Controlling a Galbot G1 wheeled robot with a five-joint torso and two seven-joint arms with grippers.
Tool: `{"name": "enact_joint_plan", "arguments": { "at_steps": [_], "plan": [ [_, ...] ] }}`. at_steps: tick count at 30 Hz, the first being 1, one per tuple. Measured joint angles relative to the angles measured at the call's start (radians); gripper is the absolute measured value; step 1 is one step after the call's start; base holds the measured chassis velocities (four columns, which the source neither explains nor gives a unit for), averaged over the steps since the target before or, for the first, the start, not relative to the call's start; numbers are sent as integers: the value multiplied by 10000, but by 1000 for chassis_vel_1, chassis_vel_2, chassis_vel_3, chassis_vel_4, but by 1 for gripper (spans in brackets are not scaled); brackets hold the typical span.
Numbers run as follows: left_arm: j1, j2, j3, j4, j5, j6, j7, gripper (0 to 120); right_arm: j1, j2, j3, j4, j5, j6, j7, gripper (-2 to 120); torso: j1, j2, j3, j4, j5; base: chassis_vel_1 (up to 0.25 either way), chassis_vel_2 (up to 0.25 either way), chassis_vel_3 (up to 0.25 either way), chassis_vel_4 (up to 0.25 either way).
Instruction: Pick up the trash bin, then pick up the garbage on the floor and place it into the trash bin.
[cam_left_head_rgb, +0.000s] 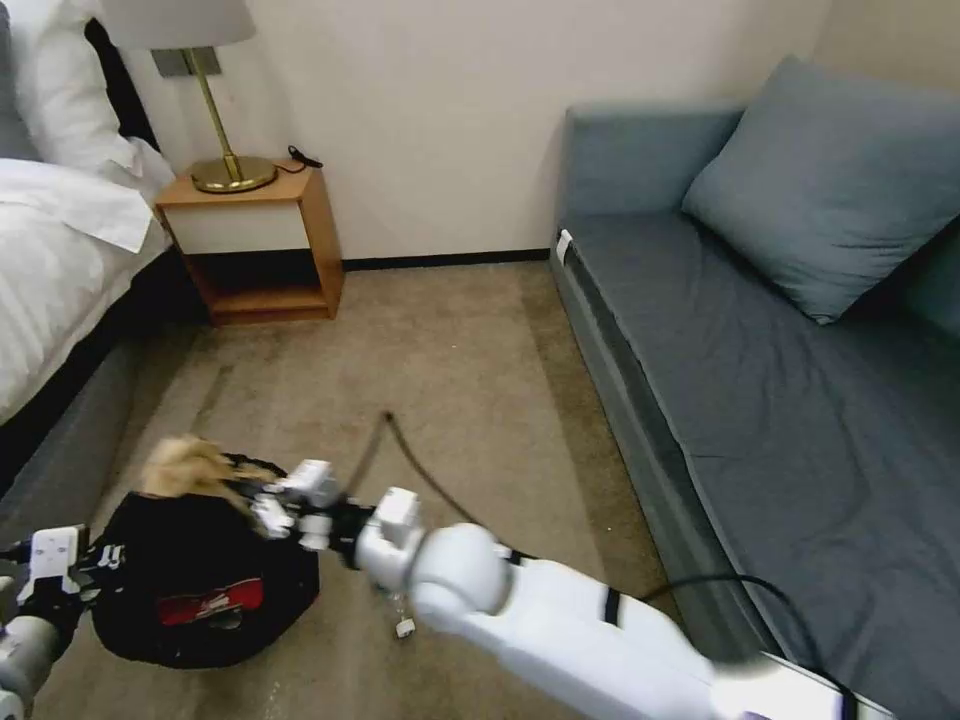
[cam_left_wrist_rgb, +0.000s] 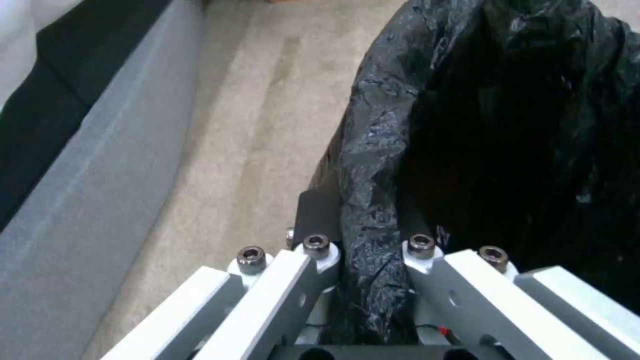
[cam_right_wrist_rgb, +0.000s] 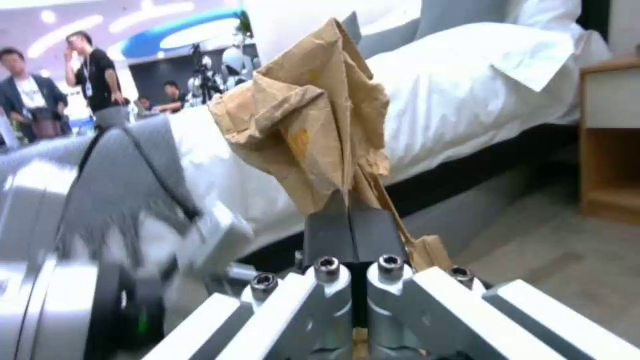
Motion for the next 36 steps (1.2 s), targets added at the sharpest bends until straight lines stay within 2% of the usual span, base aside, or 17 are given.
{"name": "enact_joint_plan", "arguments": {
  "at_steps": [2, 7, 13, 16, 18, 23, 24, 31, 32, 34, 36],
  "plan": [
    [-3, 46, -13, 3, -14, 1, 0, 5, 137, 468, -207, -559, 55, -15, 239, 0, 0, 0, 0, -2, -2, 0, 0, 0, 0],
    [31, 94, -119, 4, -87, 4, 4, 5, 178, 1096, -519, -1434, -176, 96, 593, 0, 0, -1, 0, -2, -1, 0, 0, 0, 0],
    [54, 93, -149, 6, -107, 4, 12, 5, 53, 1178, -659, -1734, -637, 218, 753, 4, 0, 0, 0, -2, -1, 0, 0, 0, 0],
    [49, 93, -151, 3, -117, 4, 17, 5, -64, 1165, -651, -1698, -700, 179, 796, 19, 1, 0, 0, -4, 0, 0, 0, 0, 0],
    [39, 95, -147, 6, -117, 4, 17, 5, -75, 1150, -647, -1669, -704, 160, 796, 22, 0, 0, 0, -3, 0, 0, 0, 0, 0],
    [-49, 98, -45, 31, -116, 4, 17, 5, -113, 1002, -646, -1546, -995, 96, 736, 46, 0, 0, 0, -4, 2, 0, 0, 0, 0],
    [-49, 98, -45, 31, -116, 4, 17, 5, -113, 1002, -646, -1546, -995, 96, 736, 46, 0, 0, 0, -4, 2, 0, 0, 0, 0],
    [-61, 99, -55, 112, -114, 3, 17, 5, -258, 787, -525, -1334, -1281, 27, 873, 73, 0, 0, 0, -3, 3, 0, 0, 0, 0],
    [-62, 103, -69, 132, -114, 2, 17, 5, -319, 692, -457, -1270, -1458, 13, 1022, 79, 0, 0, 0, -3, 4, 0, 0, 0, 0],
    [-65, 105, -76, 139, -115, 1, 17, 5, -372, 611, -394, -1241, -1673, 75, 1081, 82, 1, 0, 0, -2, 4, 0, 0, 0, 0],
    [-69, 111, -100, 144, -124, 2, 17, 5, -578, 272, -163, -1165, -2723, 539, 1065, 91, 1, 0, 0, -1, 5, 0, 0, 0, 0]
  ]
}}
